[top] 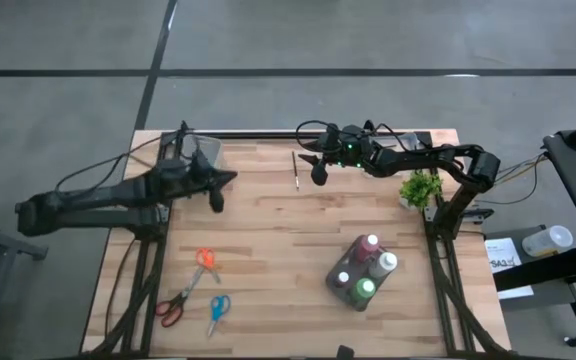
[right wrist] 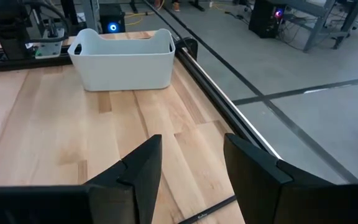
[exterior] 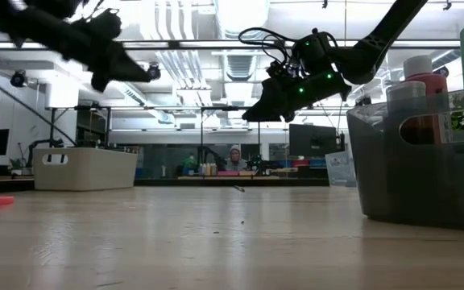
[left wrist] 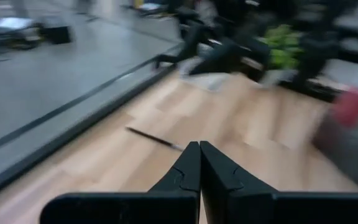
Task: Pick & Place Paint Supplies
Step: Put the paint brush into the transparent bin
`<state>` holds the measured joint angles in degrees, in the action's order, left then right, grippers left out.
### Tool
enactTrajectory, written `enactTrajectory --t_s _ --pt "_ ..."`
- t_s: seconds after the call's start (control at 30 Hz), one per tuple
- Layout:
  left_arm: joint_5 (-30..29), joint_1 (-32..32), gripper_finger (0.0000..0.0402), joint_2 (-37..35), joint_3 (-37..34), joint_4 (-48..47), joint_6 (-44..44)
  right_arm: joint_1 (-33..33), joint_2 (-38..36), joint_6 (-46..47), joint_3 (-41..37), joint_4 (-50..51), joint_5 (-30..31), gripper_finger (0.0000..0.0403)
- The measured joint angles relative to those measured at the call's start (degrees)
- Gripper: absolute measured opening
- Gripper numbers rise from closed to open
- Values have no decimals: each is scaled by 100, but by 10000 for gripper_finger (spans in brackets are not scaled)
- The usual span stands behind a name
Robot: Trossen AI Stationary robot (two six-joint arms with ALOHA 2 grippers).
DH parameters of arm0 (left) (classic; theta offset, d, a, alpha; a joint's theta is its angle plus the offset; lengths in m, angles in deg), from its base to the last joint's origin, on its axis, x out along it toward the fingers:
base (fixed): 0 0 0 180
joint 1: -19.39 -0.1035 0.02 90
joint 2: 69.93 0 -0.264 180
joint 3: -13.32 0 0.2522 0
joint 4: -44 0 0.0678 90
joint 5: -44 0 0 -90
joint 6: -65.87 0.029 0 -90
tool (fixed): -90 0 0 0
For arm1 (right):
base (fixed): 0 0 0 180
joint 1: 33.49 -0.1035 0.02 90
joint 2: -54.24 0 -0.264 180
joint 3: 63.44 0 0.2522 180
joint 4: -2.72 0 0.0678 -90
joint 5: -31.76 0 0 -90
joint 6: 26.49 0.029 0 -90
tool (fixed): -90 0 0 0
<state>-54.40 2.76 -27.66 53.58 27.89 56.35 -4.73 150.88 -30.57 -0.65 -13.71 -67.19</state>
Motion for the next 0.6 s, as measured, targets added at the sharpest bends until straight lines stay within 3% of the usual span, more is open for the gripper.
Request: enactTrajectory --t_s 0.17,0.3,0.6 --pt "671 2 0 -785 -1095 1139 -116 0 0 0 0 -3 0 170" --pt "899 2 0 -1312 -1778 2014 293 0 0 0 0 0 0 170" --pt "1289 2 0 -2277 -2496 2167 319 0 0 0 0 0 0 170"
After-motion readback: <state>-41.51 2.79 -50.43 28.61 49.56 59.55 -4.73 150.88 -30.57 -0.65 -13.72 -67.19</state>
